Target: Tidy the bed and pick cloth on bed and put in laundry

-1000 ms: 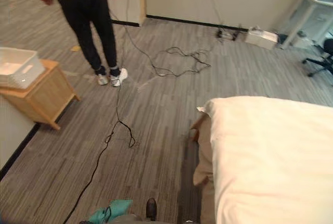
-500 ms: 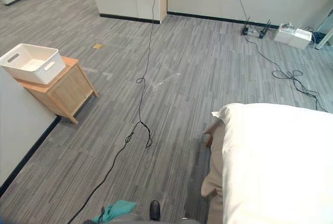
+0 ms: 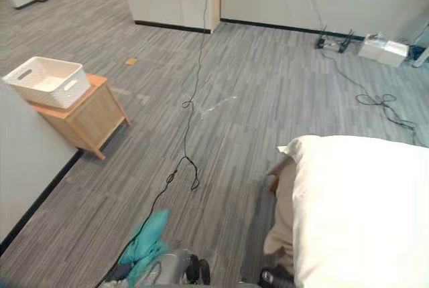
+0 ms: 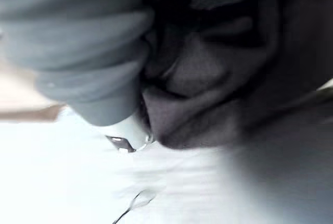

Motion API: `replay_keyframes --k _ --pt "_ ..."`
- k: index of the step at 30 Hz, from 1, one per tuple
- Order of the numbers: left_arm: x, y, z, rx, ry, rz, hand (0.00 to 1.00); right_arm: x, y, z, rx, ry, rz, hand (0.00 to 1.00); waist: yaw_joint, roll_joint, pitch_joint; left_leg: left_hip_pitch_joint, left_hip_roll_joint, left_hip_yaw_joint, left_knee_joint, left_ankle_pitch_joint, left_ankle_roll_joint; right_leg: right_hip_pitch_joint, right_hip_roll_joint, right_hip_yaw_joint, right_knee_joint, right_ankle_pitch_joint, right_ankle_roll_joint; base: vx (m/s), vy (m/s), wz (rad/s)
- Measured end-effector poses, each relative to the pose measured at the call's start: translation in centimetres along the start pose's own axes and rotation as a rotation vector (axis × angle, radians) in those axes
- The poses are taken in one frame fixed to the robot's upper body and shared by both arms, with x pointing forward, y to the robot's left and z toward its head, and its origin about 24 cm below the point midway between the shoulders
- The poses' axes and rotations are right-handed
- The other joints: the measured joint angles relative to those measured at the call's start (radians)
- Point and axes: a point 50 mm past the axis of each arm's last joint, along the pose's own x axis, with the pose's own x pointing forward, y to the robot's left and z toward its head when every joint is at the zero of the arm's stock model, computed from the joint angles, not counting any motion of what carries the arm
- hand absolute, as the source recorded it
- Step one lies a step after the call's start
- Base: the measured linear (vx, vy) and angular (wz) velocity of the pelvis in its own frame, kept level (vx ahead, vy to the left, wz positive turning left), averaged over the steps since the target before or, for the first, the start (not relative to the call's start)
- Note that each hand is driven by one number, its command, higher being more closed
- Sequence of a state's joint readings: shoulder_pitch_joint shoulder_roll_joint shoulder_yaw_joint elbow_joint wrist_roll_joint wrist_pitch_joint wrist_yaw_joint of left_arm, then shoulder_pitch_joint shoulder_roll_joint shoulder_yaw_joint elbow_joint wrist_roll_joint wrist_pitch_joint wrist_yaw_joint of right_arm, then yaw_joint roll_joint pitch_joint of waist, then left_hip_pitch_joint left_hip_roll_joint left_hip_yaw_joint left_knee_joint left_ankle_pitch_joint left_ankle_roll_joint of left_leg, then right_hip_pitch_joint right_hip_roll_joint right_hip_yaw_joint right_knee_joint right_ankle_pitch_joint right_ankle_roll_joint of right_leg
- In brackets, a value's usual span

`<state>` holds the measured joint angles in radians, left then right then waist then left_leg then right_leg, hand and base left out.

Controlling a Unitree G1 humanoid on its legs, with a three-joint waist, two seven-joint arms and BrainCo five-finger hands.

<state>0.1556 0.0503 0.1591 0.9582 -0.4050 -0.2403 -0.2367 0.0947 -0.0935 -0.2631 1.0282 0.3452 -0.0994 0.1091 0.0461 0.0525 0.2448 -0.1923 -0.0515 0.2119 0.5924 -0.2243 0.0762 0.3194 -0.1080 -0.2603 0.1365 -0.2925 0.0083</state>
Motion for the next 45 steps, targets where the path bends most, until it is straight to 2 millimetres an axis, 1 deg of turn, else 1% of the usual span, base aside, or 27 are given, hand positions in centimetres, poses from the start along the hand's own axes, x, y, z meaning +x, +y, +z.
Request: replay_keyframes --k 3,4,5,7,8,10,11,12,13,15,19,21,23,24,25,26,27,30,32,33,34,35,36,39,42,44,45 --pt "-0.4 -0.1 0.1 0.026 -0.05 -0.011 1.0 0.4 1.2 1.5 -0.014 -0.087 0.032 1.0 0.003 0.005 -0.007 -0.022 0.104 -0.038 -0.117 0.034 -0.081 0.04 -0.01 0.012 -0.036 -0.007 0.012 0.01 0.096 0.04" --pt "-0.4 -0.3 0.3 0.027 -0.071 -0.018 1.0 0.3 1.4 1.6 -0.028 -0.107 0.041 1.0 0.002 0.003 -0.015 -0.035 0.124 -0.017 -0.137 0.099 -0.078 0.044 -0.016 0.016 -0.035 -0.019 0.033 0.19 0.309 0.11" --pt "-0.4 -0.2 0.3 0.025 -0.076 -0.017 1.0 0.3 1.5 1.6 -0.028 -0.108 0.04 1.0 0.004 -0.002 -0.019 -0.036 0.119 -0.01 -0.137 0.108 -0.059 0.041 -0.024 0.02 -0.034 -0.023 0.039 0.3 0.328 -0.05" --pt "-0.4 -0.2 0.5 -0.003 -0.099 -0.02 1.0 0.3 1.7 2.0 -0.027 -0.141 0.042 1.0 0.022 -0.045 -0.063 -0.042 0.046 0.03 -0.153 0.05 -0.003 0.016 -0.092 0.069 -0.019 -0.019 0.042 0.31 0.213 -0.1" --pt "-0.4 -0.5 0.5 -0.002 -0.096 -0.033 1.0 0.3 1.7 2.1 -0.024 -0.153 0.037 1.0 0.02 -0.047 -0.071 -0.044 0.031 0.027 -0.158 0.043 0.008 -0.001 -0.102 0.089 0.009 0.001 0.055 0.34 0.211 0.25" --pt "-0.2 -1.3 0.7 0.02 -0.111 -0.081 1.0 0.2 2.0 2.6 -0.014 -0.186 0.035 1.0 0.014 -0.056 -0.084 0.004 -0.004 0.024 -0.22 0.036 0.02 -0.108 -0.135 0.152 0.25 0.043 0.119 0.34 0.231 0.26" --pt "-0.2 -1.4 1.3 0.033 -0.132 -0.101 1.0 0.2 2.6 2.6 -0.001 -0.198 0.048 1.0 0.009 -0.068 -0.083 0.057 -0.016 0.023 -0.262 0.03 0.027 -0.215 -0.147 0.176 0.506 0.091 0.175 0.27 0.161 0.04" --pt "-0.2 -1.5 1.5 0.036 -0.144 -0.111 1.0 0.1 2.9 2.6 0.006 -0.205 0.058 1.0 0.005 -0.076 -0.084 0.091 -0.022 0.02 -0.285 0.024 0.027 -0.267 -0.149 0.18 0.649 0.106 0.196 0.45 0.195 -0.06" --pt "-0.6 -1.2 1.6 0.046 -0.155 -0.117 1.0 -0.1 3.0 2.3 0.005 -0.223 0.08 1.0 0.002 -0.073 -0.084 0.171 -0.035 0.013 -0.339 0.018 0.026 -0.355 -0.158 0.158 0.855 0.085 0.159 0.39 0.132 -0.07" --pt "-0.6 -1.6 1.7 0.04 -0.166 -0.137 1.0 -0.6 2.7 2.4 -0.006 -0.266 0.101 1.0 -0.007 -0.073 -0.087 0.254 -0.043 0.005 -0.388 0.023 0.034 -0.424 -0.151 0.111 0.92 0.051 0.117 0.41 0.101 0.15" --pt "0.3 -2.6 3.6 -0.013 -0.226 -0.162 1.0 -1.0 2.6 2.4 -0.002 -0.301 0.081 1.0 -0.06 -0.055 -0.065 0.364 -0.009 -0.101 -0.431 0.02 0.03 -0.566 -0.047 0.015 0.632 -0.01 0.058 0.44 -0.037 0.62" --pt "0.8 -3.6 4.4 -0.017 -0.255 -0.196 1.0 -1.3 2.6 2.3 0.034 -0.314 0.062 1.0 -0.06 -0.044 -0.051 0.4 0.014 -0.139 -0.435 0.003 0.002 -0.599 -0.027 -0.004 0.416 0.042 0.057 0.38 -0.111 0.72" --pt "0.6 -4.1 4.7 -0.025 -0.279 -0.238 1.0 -1.7 3.0 2.3 0.095 -0.336 0.06 1.0 -0.057 -0.048 -0.04 0.444 0.04 -0.15 -0.431 -0.045 -0.046 -0.588 -0.036 0.002 0.114 0.182 0.066 0.4 -0.181 0.78" --pt "0.5 -4.1 4.8 -0.027 -0.286 -0.245 1.0 -1.8 3.1 2.4 0.111 -0.342 0.061 1.0 -0.055 -0.05 -0.039 0.459 0.049 -0.147 -0.425 -0.074 -0.06 -0.585 -0.036 0.003 0.059 0.218 0.069 0.42 -0.241 0.54" --pt "0.2 -4.0 4.4 -0.04 -0.285 -0.242 1.0 -2.0 3.0 2.3 0.129 -0.352 0.061 1.0 -0.053 -0.054 -0.033 0.493 0.078 -0.145 -0.398 -0.137 -0.076 -0.574 -0.031 0.002 0.081 0.319 0.053 0.45 -0.277 0.33" --pt "-0.1 -3.5 3.9 -0.058 -0.28 -0.224 1.0 -2.1 3.4 2.7 0.144 -0.371 0.069 1.0 -0.048 -0.036 -0.025 0.512 0.108 -0.146 -0.375 -0.166 -0.103 -0.583 -0.019 -0.002 0.164 0.327 0.019 0.53 -0.36 0.3" --pt "-0.2 -3.5 3.6 -0.061 -0.272 -0.225 1.0 -2.2 3.6 3.0 0.153 -0.391 0.076 1.0 -0.05 -0.032 -0.026 0.511 0.122 -0.143 -0.349 -0.178 -0.112 -0.604 -0.019 -0.004 0.238 0.306 -0.008 0.52 -0.377 0.31" --pt "-0.5 -3.9 2.6 -0.084 -0.251 -0.221 1.0 -2.6 4.3 4.4 0.143 -0.452 0.127 1.0 -0.051 -0.018 -0.028 0.469 0.164 -0.141 -0.172 -0.179 -0.103 -0.64 -0.021 -0.038 0.43 0.139 -0.065 0.41 -0.304 0.21" --pt "-0.9 -3.9 1.9 -0.108 -0.242 -0.207 1.0 -2.8 4.8 5.1 0.109 -0.475 0.173 1.0 -0.052 -0.005 -0.031 0.363 0.211 -0.154 0.093 -0.089 -0.105 -0.594 0.01 -0.058 0.433 0.082 -0.075 0.36 -0.298 0.02" --pt "-1.1 -3.8 1.6 -0.144 -0.25 -0.187 1.0 -2.9 4.9 5.3 0.088 -0.479 0.195 1.0 -0.054 0.007 -0.023 0.26 0.259 -0.176 0.313 0.057 -0.117 -0.535 0.057 -0.064 0.388 0.061 -0.084 0.33 -0.243 -0.2" --pt "-1.5 -3.7 1.4 -0.17 -0.262 -0.173 1.0 -2.9 5.2 4.9 0.074 -0.457 0.219 1.0 -0.039 0.023 -0.029 0.161 0.302 -0.174 0.509 0.087 -0.128 -0.48 0.098 -0.064 0.337 0.056 -0.093 0.34 -0.217 -0.27" --pt "-1.7 -3.5 1.2 -0.174 -0.26 -0.165 1.0 -2.8 5.2 4.7 0.066 -0.448 0.234 1.0 -0.032 0.021 -0.028 0.12 0.306 -0.173 0.573 0.082 -0.129 -0.451 0.106 -0.062 0.319 0.052 -0.1 0.37 -0.161 -0.24" --pt "-1.8 -3.2 1.1 -0.179 -0.262 -0.153 1.0 -2.7 5.3 4.2 0.038 -0.433 0.257 1.0 -0.029 -0.001 -0.019 0.05 0.287 -0.164 0.63 0.068 -0.128 -0.395 0.107 -0.062 0.28 0.041 -0.106 0.38 -0.159 0.02" --pt "-2.3 -3.1 1.6 -0.203 -0.301 -0.149 1.0 -3.3 5.0 3.3 -0.048 -0.44 0.285 1.0 -0.022 -0.006 -0.016 -0.065 0.228 -0.114 0.514 0.019 -0.133 -0.27 0.104 -0.057 0.188 0.022 -0.11 0.44 -0.138 -0.03" --pt "-2.5 -3.0 1.6 -0.24 -0.316 -0.141 1.0 -3.4 5.9 3.0 -0.11 -0.43 0.324 1.0 -0.025 -0.012 -0.015 -0.066 0.185 0.015 0.148 -0.006 -0.132 -0.194 0.085 -0.055 0.147 -0.008 -0.091 0.4 -0.029 -0.02" --pt "-2.2 -3.6 1.8 -0.264 -0.319 -0.147 1.0 -3.3 6.4 3.3 -0.178 -0.436 0.355 1.0 -0.025 -0.006 -0.023 -0.022 0.13 0.139 -0.327 0.109 -0.132 -0.13 0.09 -0.064 0.074 -0.016 -0.066 0.46 0.016 0.11" --pt "-2.1 -3.8 2.0 -0.262 -0.32 -0.148 1.0 -3.3 6.3 3.5 -0.198 -0.437 0.355 1.0 -0.021 -0.006 -0.024 -0.019 0.121 0.154 -0.385 0.159 -0.109 -0.111 0.093 -0.065 0.053 -0.017 -0.057 0.53 0.058 -0.02"
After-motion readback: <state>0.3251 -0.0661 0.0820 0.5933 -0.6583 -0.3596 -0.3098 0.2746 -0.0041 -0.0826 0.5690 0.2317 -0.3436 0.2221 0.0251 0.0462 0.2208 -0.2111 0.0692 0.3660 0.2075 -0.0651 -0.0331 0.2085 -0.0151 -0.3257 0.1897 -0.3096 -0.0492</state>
